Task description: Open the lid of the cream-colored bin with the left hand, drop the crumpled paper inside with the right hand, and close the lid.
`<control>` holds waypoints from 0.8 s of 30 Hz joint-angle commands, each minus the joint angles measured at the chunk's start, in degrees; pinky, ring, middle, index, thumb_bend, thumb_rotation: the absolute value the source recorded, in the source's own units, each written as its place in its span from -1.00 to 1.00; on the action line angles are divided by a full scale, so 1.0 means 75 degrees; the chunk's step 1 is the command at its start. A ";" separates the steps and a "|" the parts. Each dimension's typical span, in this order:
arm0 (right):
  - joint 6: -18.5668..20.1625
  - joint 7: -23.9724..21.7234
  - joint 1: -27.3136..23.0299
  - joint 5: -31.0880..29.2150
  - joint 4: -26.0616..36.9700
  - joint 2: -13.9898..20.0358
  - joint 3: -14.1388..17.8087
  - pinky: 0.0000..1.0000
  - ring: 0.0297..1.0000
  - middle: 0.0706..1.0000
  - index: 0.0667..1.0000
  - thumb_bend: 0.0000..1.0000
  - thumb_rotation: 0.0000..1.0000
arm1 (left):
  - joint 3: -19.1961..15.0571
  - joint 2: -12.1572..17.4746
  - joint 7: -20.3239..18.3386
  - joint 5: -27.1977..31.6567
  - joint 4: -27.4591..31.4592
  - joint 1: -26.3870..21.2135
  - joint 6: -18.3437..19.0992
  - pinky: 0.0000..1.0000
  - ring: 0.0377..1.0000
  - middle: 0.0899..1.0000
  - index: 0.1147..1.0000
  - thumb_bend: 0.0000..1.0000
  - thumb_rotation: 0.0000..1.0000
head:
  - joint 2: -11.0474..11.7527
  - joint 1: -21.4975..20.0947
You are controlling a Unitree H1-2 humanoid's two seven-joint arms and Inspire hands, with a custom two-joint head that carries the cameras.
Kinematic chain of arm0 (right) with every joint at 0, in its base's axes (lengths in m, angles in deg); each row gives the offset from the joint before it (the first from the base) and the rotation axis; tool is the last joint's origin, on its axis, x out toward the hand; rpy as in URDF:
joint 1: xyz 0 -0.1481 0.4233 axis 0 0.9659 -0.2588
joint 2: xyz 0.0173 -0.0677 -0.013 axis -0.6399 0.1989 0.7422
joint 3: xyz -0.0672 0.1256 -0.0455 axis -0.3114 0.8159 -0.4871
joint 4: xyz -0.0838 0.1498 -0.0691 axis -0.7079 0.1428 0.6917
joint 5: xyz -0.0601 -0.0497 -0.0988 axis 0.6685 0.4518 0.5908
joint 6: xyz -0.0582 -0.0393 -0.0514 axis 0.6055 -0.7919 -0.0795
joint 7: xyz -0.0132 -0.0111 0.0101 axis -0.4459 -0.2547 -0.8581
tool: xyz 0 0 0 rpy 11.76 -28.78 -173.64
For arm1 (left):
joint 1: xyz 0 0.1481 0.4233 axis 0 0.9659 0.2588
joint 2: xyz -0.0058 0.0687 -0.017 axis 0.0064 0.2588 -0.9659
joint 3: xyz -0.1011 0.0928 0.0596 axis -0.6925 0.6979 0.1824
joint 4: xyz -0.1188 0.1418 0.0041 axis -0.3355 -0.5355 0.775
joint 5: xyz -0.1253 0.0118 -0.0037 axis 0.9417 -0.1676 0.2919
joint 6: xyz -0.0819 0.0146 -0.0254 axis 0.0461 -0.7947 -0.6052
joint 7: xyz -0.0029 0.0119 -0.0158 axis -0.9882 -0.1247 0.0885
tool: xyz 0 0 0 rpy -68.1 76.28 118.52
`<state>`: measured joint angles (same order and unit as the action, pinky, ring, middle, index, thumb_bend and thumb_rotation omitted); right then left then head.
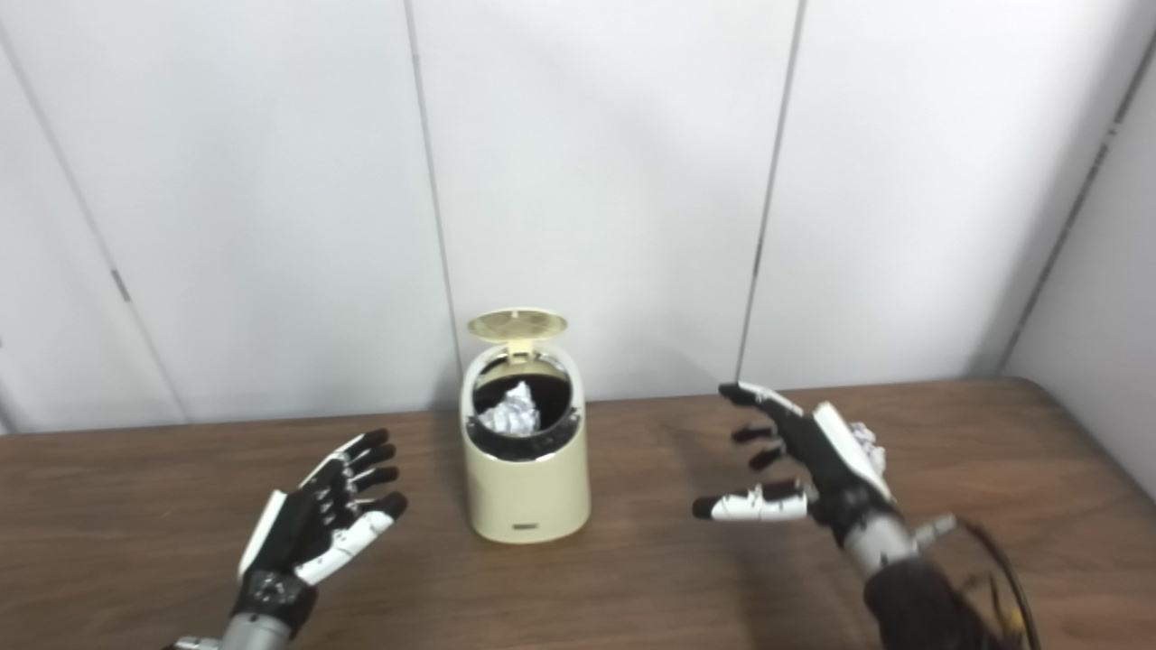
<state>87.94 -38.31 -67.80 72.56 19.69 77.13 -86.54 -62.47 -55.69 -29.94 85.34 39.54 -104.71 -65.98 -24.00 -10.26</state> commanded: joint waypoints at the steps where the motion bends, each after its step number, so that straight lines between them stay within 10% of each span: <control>1: 0.0074 -0.0170 -0.0479 0.0269 0.0085 0.0371 0.0000 0.14 0.48 0.69 0.52 0.71 -0.69 | -0.0052 0.0106 0.0038 0.0003 0.0147 -0.0287 -0.0357 0.29 0.58 0.66 0.76 0.50 -0.20 | -0.0001 -0.0004; 24: 0.0721 -0.2513 -0.2427 0.1709 -0.1331 0.2483 -0.0938 0.37 0.63 0.70 0.56 0.67 -0.92 | -0.0132 0.0308 -0.0152 0.0275 -0.0114 -0.0350 -0.0482 0.27 0.60 0.70 0.77 0.41 -0.28 | 0.0125 -0.0869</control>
<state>93.47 -57.30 -82.36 84.16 9.21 93.70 -94.15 -63.31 -53.99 -30.76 87.02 38.47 -104.85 -67.88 -23.03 -16.79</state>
